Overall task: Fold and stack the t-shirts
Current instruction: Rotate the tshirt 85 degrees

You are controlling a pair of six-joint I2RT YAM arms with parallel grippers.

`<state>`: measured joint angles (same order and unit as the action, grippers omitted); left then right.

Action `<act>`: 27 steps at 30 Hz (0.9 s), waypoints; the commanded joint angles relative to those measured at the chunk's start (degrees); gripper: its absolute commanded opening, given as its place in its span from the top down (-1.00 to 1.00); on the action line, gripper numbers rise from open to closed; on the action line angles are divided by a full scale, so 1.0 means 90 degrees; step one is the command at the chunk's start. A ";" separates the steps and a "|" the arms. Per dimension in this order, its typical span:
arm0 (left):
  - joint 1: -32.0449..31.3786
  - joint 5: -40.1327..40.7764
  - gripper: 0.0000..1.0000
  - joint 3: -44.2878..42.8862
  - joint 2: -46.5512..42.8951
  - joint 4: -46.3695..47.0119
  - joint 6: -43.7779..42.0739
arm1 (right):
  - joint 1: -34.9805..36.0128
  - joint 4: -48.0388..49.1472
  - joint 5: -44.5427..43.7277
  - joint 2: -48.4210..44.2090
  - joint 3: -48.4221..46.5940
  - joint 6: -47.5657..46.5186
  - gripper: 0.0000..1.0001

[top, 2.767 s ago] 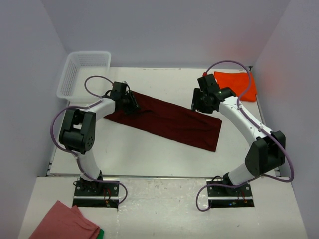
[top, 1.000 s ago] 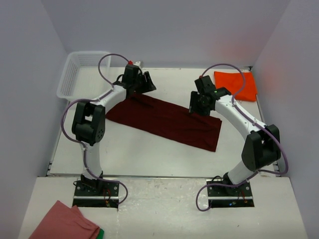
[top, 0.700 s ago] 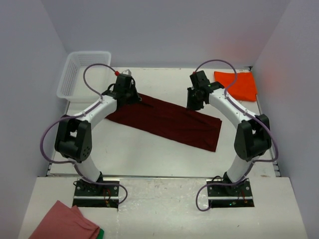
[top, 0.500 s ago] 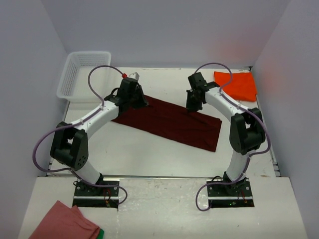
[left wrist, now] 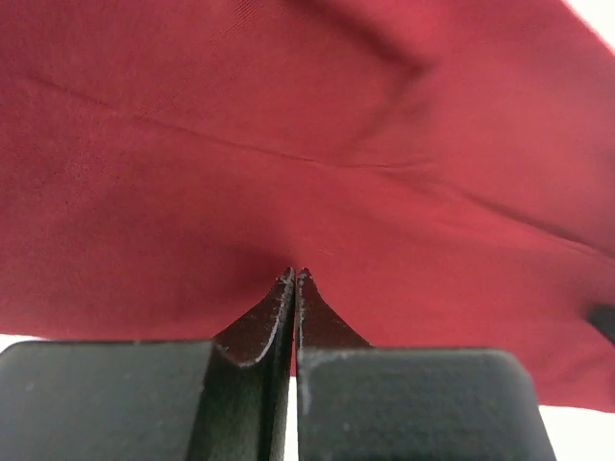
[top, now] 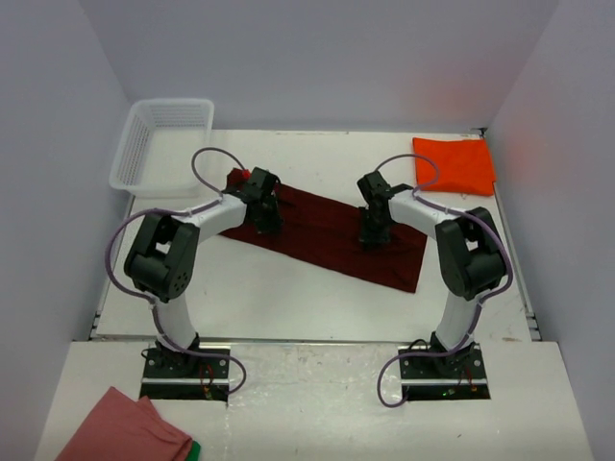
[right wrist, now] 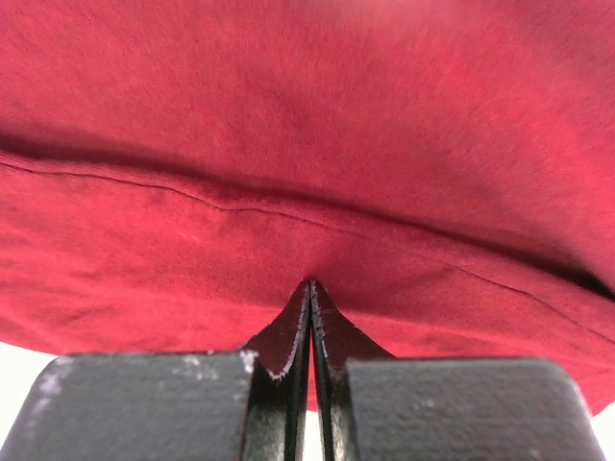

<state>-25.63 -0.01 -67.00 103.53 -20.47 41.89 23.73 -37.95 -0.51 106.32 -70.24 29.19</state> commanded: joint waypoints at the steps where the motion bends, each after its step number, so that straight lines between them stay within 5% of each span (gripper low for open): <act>1: 0.0025 0.0284 1.00 -0.0474 0.0469 -0.0517 0.0160 | 0.0118 0.0350 -0.0109 -0.0320 0.0225 0.0243 1.00; 12: 0.0113 0.0509 1.00 -0.1753 0.1904 -0.0997 -0.0260 | 0.0713 0.0799 -0.0138 -0.0446 0.1358 0.0916 1.00; 20: 0.0113 0.0031 1.00 -0.3306 0.2989 -0.1427 -0.1255 | 0.2177 0.0829 0.0018 -0.0954 0.1789 0.1862 1.00; 27: 0.0113 -0.0604 1.00 -0.4361 0.3643 -0.1719 -0.1978 | 0.3496 0.0614 0.0018 -0.0448 0.1009 0.2284 1.00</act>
<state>-25.15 -5.10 -103.85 131.22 -33.50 29.91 51.55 -27.99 -1.76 98.98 -57.93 46.28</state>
